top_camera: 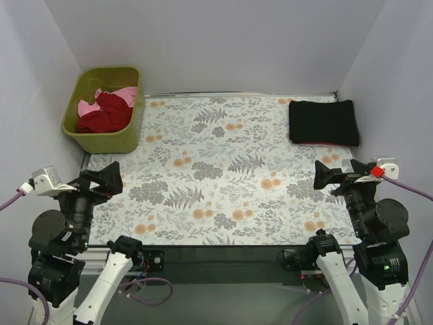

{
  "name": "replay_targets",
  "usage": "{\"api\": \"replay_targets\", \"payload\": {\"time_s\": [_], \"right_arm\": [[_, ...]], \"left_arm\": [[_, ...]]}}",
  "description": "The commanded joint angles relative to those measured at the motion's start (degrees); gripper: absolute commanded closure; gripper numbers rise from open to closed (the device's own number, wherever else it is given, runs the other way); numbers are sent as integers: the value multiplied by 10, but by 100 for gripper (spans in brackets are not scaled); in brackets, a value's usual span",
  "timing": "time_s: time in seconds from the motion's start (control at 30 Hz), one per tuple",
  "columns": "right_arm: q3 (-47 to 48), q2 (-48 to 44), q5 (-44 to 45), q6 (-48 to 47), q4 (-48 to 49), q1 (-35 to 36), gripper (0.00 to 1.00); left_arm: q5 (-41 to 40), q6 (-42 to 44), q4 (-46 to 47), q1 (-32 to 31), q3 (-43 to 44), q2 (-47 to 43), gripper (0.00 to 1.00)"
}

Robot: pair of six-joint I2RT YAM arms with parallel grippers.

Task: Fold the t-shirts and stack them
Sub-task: Grab the tshirt from the pile

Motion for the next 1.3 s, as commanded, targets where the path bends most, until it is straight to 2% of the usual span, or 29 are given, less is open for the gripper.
{"api": "replay_targets", "payload": {"time_s": [0.0, 0.23, 0.43, 0.57, 0.6, 0.67, 0.8, 0.9, 1.1, 1.2, 1.23, 1.27], "right_arm": [[-5, -10, -3, -10, 12, 7, 2], [-33, -19, -35, 14, 15, 10, 2], [-80, -31, -76, 43, 16, 17, 2], [-105, -39, -131, 61, 19, 27, 2], [-111, -41, -134, 63, 19, 29, 2], [-124, -46, -136, 68, 20, 31, 2], [-141, -55, -135, 63, 24, 37, 2], [-154, -61, -131, 62, 27, 38, 2], [-168, -63, -136, 61, 26, 39, 2], [-174, -65, -144, 60, 26, 38, 2], [-175, -64, -144, 60, 27, 39, 2], [-177, -62, -148, 60, 26, 39, 2]], "left_arm": [[7, -2, 13, -3, -15, 22, 2], [34, -20, 101, -3, -56, 95, 2], [45, -40, 202, -2, -62, 279, 2], [-2, -7, 226, 20, 4, 431, 2], [4, -11, 227, 54, 43, 484, 2], [18, -18, 233, 111, 73, 535, 2], [9, -6, 257, 166, 145, 672, 2], [19, -16, 246, 222, 190, 737, 3], [34, -46, 244, 272, 264, 871, 7], [48, -62, 243, 288, 294, 925, 13], [51, -63, 246, 289, 301, 935, 22], [56, -57, 247, 289, 311, 947, 26]]}}
